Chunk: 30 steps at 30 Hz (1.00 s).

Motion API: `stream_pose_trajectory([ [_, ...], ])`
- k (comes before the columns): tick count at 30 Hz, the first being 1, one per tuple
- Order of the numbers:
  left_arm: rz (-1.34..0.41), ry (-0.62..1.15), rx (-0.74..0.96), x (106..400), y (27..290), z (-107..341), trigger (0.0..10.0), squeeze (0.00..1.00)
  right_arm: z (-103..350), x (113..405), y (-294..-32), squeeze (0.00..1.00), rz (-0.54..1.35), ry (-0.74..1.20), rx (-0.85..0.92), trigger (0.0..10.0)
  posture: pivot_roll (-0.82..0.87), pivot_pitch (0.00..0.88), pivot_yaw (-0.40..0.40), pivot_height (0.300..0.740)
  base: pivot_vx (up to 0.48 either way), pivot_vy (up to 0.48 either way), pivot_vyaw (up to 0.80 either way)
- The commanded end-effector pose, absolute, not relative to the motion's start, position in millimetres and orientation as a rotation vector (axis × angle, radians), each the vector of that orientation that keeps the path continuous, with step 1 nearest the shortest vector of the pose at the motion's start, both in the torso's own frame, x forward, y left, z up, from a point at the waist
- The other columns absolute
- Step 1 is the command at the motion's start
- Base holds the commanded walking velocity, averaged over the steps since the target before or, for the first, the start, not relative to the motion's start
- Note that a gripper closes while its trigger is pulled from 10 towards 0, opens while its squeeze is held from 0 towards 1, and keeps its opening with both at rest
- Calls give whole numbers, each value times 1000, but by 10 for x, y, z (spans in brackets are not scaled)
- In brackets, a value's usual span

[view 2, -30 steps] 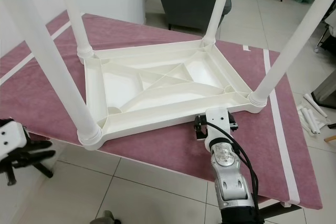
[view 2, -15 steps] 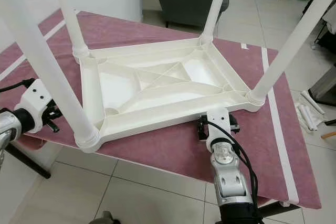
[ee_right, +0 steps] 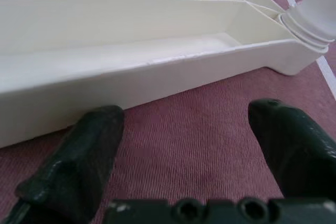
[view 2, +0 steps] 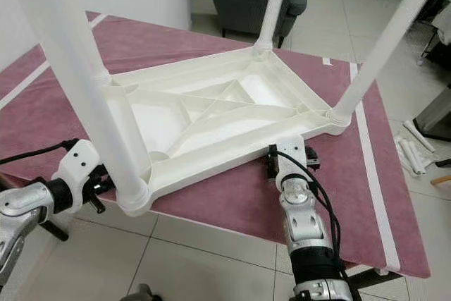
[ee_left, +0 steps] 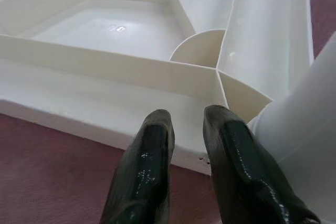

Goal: Building children table

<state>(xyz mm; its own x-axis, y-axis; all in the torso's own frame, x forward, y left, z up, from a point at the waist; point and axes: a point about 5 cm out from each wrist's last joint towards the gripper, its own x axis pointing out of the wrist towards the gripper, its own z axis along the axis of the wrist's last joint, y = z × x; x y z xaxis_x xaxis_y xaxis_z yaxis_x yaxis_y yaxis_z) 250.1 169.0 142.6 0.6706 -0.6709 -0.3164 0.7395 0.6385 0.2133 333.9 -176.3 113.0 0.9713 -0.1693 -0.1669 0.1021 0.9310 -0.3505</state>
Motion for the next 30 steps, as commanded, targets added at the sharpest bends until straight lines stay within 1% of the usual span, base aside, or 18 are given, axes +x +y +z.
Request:
stream_pose_trajectory([
  [1, -904, 199, 292, 2452, 1363, 1404, 10000, 0, 1228, 3510, -1417, 0, 14, 146, -318, 10000, 238, 65, -49, 740, 0, 0, 0],
  [2, -904, 199, 292, 2452, 1363, 1404, 10000, 0, 1228, 3510, -1417, 0, 14, 146, -318, 10000, 238, 65, -49, 740, 0, 0, 0],
  [6, -921, 154, 235, 2497, 1002, 1438, 10000, 0, 1349, 3696, -1174, 0, 122, 115, -325, 10000, 254, 72, -59, 740, 0, 0, 0],
  [7, -921, 154, 235, 2497, 1002, 1438, 10000, 0, 1349, 3696, -1174, 0, 122, 115, -325, 10000, 254, 72, -59, 740, 0, 0, 0],
  [9, -947, 138, 210, 2520, 821, 1464, 10000, 0, 1408, 3770, -1044, 0, 185, 98, -318, 10000, 256, 75, -59, 740, 0, 0, 0],
  [11, -958, 134, 201, 2523, 761, 1473, 10000, 0, 1426, 3793, -1002, 0, 206, 93, -322, 10000, 256, 76, -59, 740, 0, 0, 0],
  [13, -991, 118, 177, 2538, 579, 1495, 10000, 0, 1481, 3835, -913, 0, 255, 76, -303, 10000, 259, 77, -61, 740, 0, 0, 0],
  [14, -991, 118, 177, 2538, 579, 1495, 10000, 0, 1481, 3835, -913, 0, 255, 76, -303, 10000, 259, 77, -61, 740, 0, 0, 0],
  [16, -1012, 100, 163, 2561, 434, 1521, 10000, 0, 1530, 3857, -866, 0, 281, 58, -283, 10000, 257, 75, -62, 740, 0, 0, 0],
  [17, -1012, 100, 163, 2561, 434, 1521, 10000, 0, 1530, 3857, -866, 0, 281, 58, -283, 10000, 257, 75, -62, 740, 0, 0, 0],
  [19, -988, 82, 142, 2649, 254, 1562, 10000, 0, 1578, 3902, -853, 0, 290, 38, -282, 10000, 251, 70, -61, 740, 0, 0, 0],
  [20, -959, 68, 128, 2717, 189, 1596, 10000, 0, 1605, 3924, -892, 0, 270, 27, -291, 10000, 247, 68, -61, 740, 0, 0, 0],
  [22, -938, 61, 120, 2759, 159, 1617, 10000, 0, 1620, 3937, -923, 0, 254, 20, -298, 10000, 247, 68, -61, 740, 0, 0, 0],
  [23, -917, 57, 121, 2802, 154, 1631, 10000, 0, 1631, 3948, -986, 0, 228, 10, -313, 10000, 233, 65, -55, 740, 0, 0, 0],
  [25, -855, 41, 146, 2905, 214, 1652, 10000, 0, 1634, 3957, -1163, 0, 167, -8, -344, 10000, 223, 62, -50, 740, 0, 0, 0],
  [26, -855, 41, 146, 2905, 214, 1652, 10000, 0, 1634, 3957, -1163, 0, 167, -8, -344, 10000, 223, 62, -50, 740, 0, 0, 0],
  [27, -822, 32, 164, 2968, 289, 1667, 10000, 0, 1628, 3947, -1320, 0, 119, -24, -359, 10000, 215, 58, -46, 740, 0, 0, 0],
  [30, -811, 27, 173, 2992, 325, 1676, 10000, 0, 1622, 3938, -1388, 0, 100, -29, -359, 10000, 215, 58, -46, 740, 0, 0, 0],
])
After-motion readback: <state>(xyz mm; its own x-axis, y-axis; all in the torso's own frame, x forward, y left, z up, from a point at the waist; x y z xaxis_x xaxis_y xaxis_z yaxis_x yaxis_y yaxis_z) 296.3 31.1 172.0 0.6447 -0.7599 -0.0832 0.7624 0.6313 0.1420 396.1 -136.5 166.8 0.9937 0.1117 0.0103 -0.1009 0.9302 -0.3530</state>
